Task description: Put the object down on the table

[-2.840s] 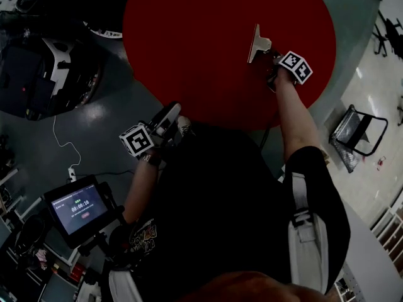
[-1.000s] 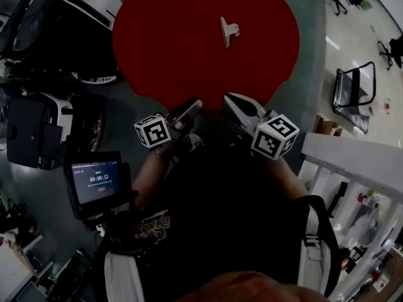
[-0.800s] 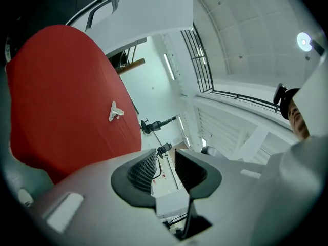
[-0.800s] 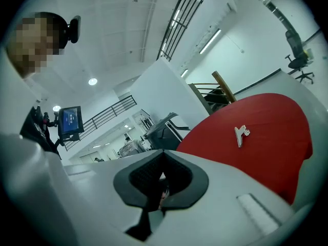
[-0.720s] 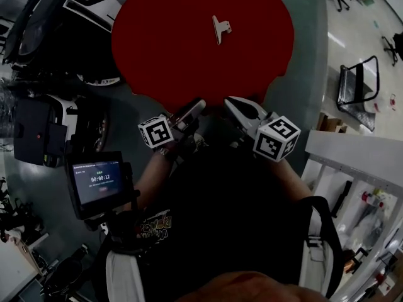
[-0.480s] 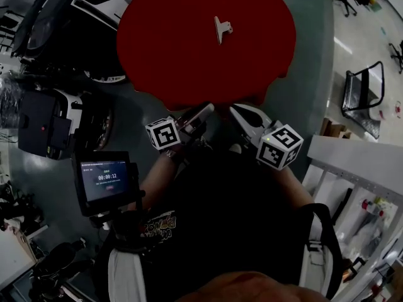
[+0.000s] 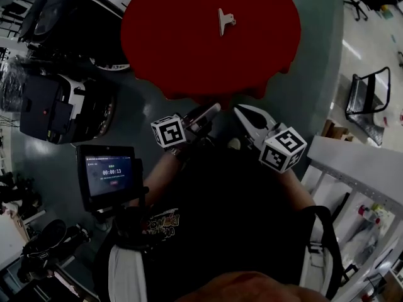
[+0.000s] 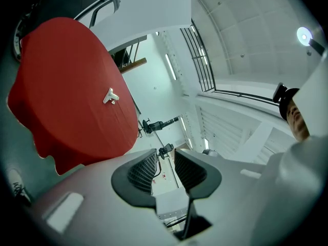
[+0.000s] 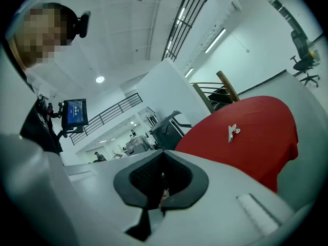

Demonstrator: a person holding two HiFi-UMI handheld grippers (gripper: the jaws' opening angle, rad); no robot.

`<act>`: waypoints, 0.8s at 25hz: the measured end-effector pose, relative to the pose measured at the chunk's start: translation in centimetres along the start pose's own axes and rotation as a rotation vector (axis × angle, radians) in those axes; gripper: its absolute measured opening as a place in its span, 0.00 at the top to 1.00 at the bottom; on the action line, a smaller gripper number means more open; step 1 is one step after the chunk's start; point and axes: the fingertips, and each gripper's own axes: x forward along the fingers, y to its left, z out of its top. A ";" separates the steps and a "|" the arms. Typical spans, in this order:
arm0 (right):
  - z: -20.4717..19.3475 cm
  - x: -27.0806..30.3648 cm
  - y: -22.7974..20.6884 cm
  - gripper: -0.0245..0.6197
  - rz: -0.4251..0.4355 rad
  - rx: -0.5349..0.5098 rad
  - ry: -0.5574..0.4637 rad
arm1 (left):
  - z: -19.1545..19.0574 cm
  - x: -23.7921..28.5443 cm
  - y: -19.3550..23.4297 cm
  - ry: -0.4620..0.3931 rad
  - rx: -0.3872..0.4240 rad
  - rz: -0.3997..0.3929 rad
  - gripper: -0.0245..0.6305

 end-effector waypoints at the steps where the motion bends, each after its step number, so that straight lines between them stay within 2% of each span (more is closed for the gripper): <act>1: 0.0 -0.2 0.1 0.96 0.004 -0.007 0.000 | -0.1 0.0 -0.1 -0.004 -0.001 -0.002 0.78; 14: 0.3 -2.1 0.5 0.96 0.002 0.009 -0.048 | -1.1 1.0 -2.0 0.030 0.065 -0.019 0.78; 20: 0.2 -1.9 1.0 0.96 0.011 0.007 -0.046 | -1.1 0.2 -1.4 0.010 0.044 -0.012 0.78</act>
